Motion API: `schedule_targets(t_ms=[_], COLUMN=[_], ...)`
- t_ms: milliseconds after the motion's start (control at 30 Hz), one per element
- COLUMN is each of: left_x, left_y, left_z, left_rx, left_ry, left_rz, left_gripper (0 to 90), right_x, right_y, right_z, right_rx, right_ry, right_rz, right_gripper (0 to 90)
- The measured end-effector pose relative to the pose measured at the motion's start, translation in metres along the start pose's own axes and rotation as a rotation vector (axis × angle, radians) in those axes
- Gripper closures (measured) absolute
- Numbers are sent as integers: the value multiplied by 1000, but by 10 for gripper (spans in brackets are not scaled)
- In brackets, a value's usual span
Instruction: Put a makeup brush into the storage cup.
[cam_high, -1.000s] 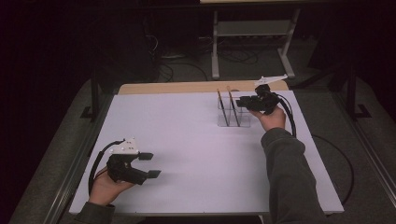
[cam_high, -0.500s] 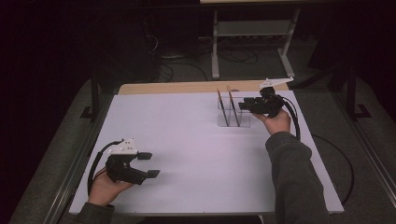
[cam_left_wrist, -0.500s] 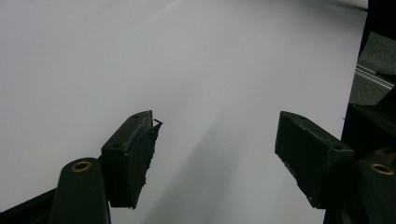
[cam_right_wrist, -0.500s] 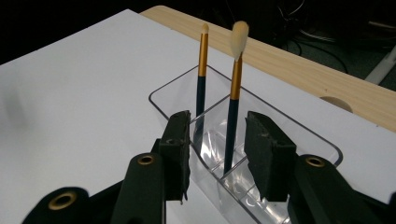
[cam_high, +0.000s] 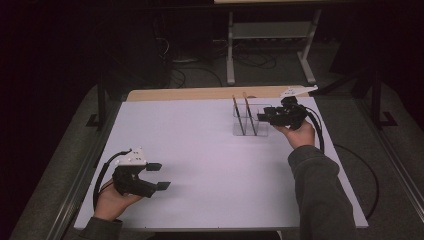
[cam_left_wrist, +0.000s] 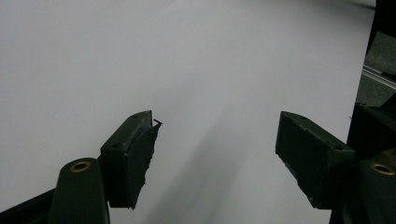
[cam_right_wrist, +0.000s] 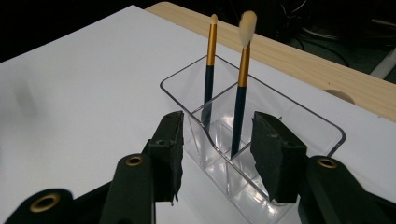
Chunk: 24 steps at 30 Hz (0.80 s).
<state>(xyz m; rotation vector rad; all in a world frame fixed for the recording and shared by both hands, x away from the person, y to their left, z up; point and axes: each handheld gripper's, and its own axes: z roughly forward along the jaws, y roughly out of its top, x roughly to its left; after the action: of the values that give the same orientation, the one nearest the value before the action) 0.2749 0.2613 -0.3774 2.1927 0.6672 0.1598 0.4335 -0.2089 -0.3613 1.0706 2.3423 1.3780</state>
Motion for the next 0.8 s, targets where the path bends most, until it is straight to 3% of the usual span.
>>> schedule_targets(t_ms=[800], left_x=[0], left_y=[0], left_z=[-1], left_rx=[4], left_ry=[19], left_rz=[-2], left_gripper=[253], right_x=[10], right_y=[-16], right_z=[-16], right_rx=[2], right_ry=[23], right_rz=[6], right_gripper=[418])
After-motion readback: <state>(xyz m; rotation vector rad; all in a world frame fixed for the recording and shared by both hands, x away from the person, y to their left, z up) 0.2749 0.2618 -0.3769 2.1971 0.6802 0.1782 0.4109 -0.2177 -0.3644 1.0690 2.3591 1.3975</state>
